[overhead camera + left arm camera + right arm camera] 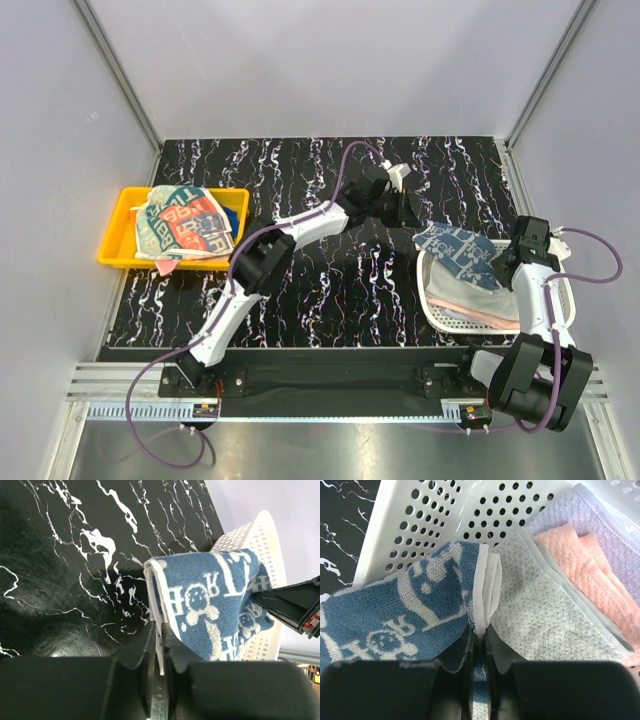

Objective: Fold and stack the towels
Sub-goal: Neatly place the folded towel into the bin

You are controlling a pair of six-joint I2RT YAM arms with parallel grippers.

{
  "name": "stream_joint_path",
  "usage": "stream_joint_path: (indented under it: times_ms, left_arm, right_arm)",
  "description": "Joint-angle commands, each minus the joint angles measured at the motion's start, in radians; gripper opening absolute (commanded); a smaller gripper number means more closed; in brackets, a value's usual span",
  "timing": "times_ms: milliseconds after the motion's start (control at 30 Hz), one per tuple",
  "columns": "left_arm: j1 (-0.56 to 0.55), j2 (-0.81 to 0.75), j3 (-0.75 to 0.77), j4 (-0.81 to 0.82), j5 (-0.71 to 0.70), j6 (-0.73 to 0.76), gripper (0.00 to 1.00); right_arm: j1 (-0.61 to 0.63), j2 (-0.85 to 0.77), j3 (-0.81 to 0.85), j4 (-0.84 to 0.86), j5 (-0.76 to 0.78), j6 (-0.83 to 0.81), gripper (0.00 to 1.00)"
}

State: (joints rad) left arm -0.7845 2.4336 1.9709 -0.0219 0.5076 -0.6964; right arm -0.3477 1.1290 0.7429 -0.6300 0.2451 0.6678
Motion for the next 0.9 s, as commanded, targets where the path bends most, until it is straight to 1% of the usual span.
stream_joint_path:
  times_ms: [0, 133, 200, 233, 267, 300, 333, 367, 433, 500, 600, 733, 867]
  left_arm:
    - [0.004, -0.080, 0.048, 0.030, -0.004, 0.012, 0.10]
    - [0.005, -0.100, 0.039, 0.033, -0.007, 0.006, 0.05]
    - [0.004, -0.120, 0.022, 0.030, -0.023, 0.009, 0.05]
    - [0.002, -0.125, 0.019, 0.025, -0.029, 0.012, 0.08]
    - [0.002, -0.127, 0.017, 0.025, -0.041, 0.015, 0.34]
    - [0.004, -0.125, 0.017, 0.020, -0.046, 0.020, 0.44]
    - [0.005, -0.120, 0.019, -0.002, -0.047, 0.023, 0.49]
    - [0.007, -0.113, 0.026, -0.013, -0.049, 0.024, 0.60]
    - [0.007, -0.082, 0.065, -0.055, -0.041, 0.031, 0.70]
    - [0.007, -0.056, 0.083, -0.055, -0.014, 0.026, 0.79]
    - [0.004, -0.028, 0.097, -0.059, 0.034, 0.012, 0.83]
    - [-0.009, -0.019, 0.046, -0.013, 0.048, -0.021, 0.87]
    - [-0.028, 0.001, 0.062, -0.044, 0.031, -0.034, 0.88]
  right_arm:
    - [-0.004, 0.008, 0.047, -0.008, 0.029, -0.030, 0.11]
    - [-0.004, 0.026, 0.058, -0.017, 0.037, -0.036, 0.09]
    - [-0.004, 0.034, 0.081, -0.026, 0.048, -0.042, 0.08]
    - [-0.005, 0.043, 0.088, -0.039, 0.046, -0.046, 0.06]
    - [-0.004, 0.048, 0.092, -0.043, 0.045, -0.045, 0.06]
    - [-0.004, 0.052, 0.093, -0.046, 0.042, -0.046, 0.06]
    - [-0.004, 0.052, 0.092, -0.046, 0.039, -0.045, 0.06]
    - [-0.005, 0.051, 0.090, -0.046, 0.036, -0.042, 0.06]
    - [-0.004, 0.045, 0.082, -0.043, 0.037, -0.040, 0.06]
    - [-0.004, 0.043, 0.084, -0.051, 0.037, -0.040, 0.06]
    - [-0.005, 0.038, 0.092, -0.060, 0.043, -0.043, 0.06]
    - [-0.004, 0.029, 0.099, -0.076, 0.042, -0.045, 0.07]
    - [-0.004, 0.029, 0.093, -0.080, 0.043, -0.042, 0.07]
